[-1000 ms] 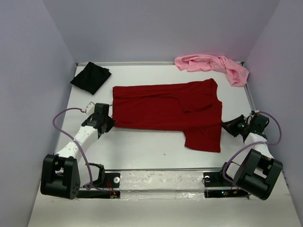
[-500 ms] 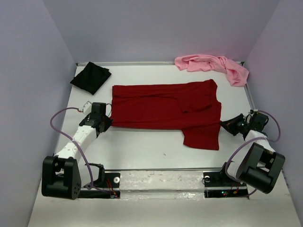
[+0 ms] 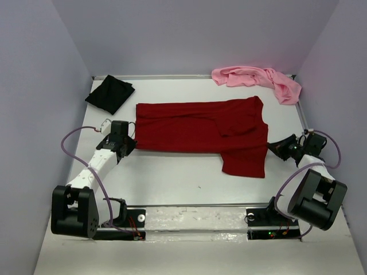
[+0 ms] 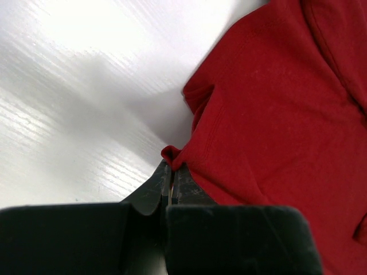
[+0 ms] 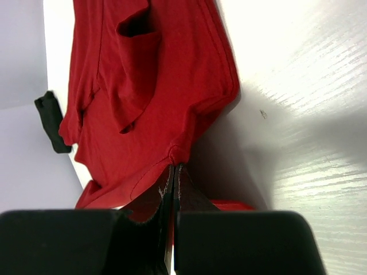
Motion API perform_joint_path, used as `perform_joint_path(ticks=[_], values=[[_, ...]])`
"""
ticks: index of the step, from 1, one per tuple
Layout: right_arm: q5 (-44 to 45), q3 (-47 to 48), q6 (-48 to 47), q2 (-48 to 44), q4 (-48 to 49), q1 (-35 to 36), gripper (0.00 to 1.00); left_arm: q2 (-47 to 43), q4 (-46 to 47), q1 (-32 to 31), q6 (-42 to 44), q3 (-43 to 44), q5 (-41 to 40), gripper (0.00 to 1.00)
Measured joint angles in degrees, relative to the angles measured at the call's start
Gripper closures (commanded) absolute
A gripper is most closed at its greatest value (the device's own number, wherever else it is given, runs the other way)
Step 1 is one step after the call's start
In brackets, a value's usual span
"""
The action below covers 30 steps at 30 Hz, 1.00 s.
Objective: Fold and stack the t-shirts
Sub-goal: Fold the tshirt
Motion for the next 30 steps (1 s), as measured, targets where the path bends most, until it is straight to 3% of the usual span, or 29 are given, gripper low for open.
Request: perform_joint_path(ticks=[17,30], values=[[0.70,6.62,3.32,6.08,4.24,5.84,1.00,0.87,3.87,0.00,2.67,5.66,0.04,1.00],[3.34,15.47,4.74,10.03,4.52,10.08,1.00,8.31,7.26,0.02,4.79,10.67,-0.31,1.00]])
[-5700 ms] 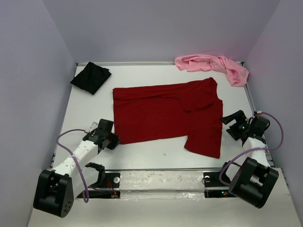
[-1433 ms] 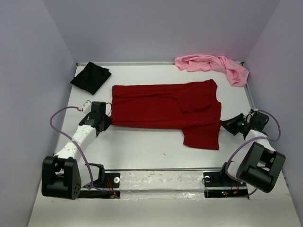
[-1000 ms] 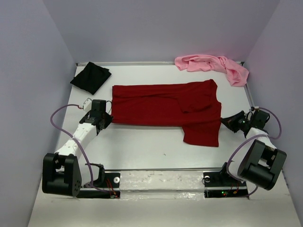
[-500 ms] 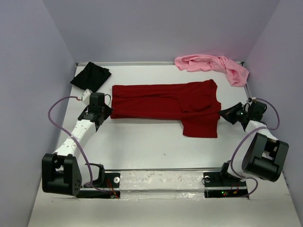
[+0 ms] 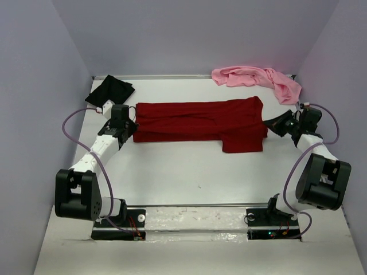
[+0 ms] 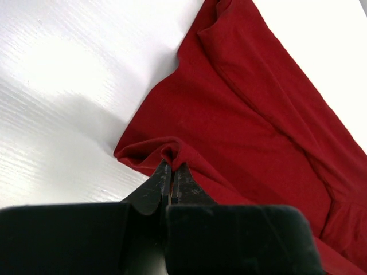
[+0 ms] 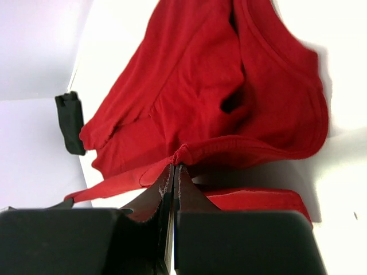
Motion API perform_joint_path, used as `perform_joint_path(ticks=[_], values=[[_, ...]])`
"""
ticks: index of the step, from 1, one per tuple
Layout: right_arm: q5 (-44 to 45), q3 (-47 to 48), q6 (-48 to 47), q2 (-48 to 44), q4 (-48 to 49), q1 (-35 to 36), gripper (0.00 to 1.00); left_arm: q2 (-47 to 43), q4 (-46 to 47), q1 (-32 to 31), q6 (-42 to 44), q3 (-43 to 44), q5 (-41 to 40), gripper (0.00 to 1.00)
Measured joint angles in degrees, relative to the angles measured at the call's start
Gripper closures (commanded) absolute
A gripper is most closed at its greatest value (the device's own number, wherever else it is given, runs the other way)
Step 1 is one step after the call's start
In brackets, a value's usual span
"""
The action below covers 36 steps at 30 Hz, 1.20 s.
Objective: Fold and stack the t-shirts
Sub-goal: Fold the tshirt
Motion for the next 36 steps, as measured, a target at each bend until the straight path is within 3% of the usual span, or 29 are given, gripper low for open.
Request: perform_joint_path(ticks=[14,36], values=[[1.77,12.04,0.57,11.56,0.00,3.21,1.00,8.28,2.01,0.35,0.63,4.85,-2.10,1.00],[3.04,21.99,0.33,22.56,0.00,4.57,1.00,21.27,4.83,1.44,0.39,14.01,-2.12,1.00]])
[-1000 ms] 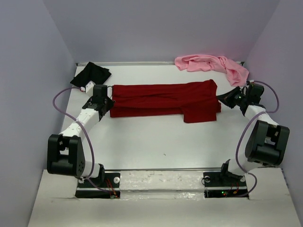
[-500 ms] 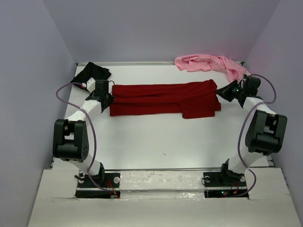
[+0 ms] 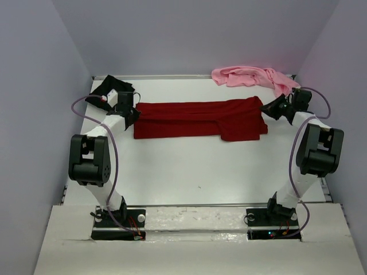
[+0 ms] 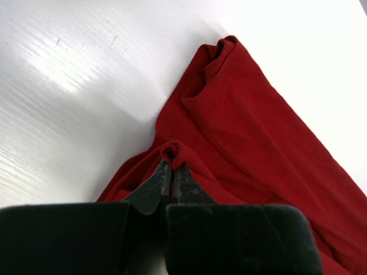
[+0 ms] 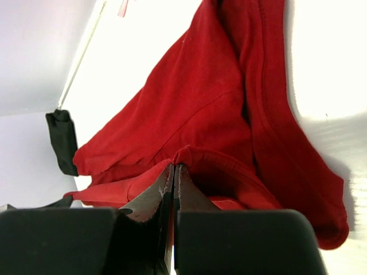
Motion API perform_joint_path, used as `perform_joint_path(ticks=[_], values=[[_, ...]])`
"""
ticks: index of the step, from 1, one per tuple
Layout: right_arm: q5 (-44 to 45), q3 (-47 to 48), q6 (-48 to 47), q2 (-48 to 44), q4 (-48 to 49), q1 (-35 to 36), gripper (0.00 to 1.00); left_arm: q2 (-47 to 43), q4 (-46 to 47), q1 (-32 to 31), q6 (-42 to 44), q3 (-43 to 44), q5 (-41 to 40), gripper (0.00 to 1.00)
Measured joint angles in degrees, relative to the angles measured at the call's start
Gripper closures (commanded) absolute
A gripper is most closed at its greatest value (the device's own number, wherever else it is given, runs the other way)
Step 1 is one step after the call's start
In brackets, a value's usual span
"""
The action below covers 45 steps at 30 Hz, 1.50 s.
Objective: Fold and stack the t-shirts
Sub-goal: Fold the tshirt
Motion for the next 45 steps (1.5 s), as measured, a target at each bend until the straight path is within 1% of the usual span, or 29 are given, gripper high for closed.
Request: perform_joint_path(ticks=[11,20,34,45], values=[[0.42,5.33,0.00,6.40,0.66,0.74,1.00,1.84,0.24,0.00,0.52,4.09,-0.59,1.00],[0.66,8.15,-0.02,10.82,1.44,1.44,1.00,4.07,0.28,0.00,0.98,4.72,-0.70,1.00],[2.58,8.15,-1.14,11.04,0.96,1.99,1.00,5.81,0.52,0.00,1.09,4.68,-0.85,1.00],[3.17,8.15,-1.38,12.50,1.60,2.12,1.00,9.77,2.82,0.00,1.31,4.68,-0.83,1.00]])
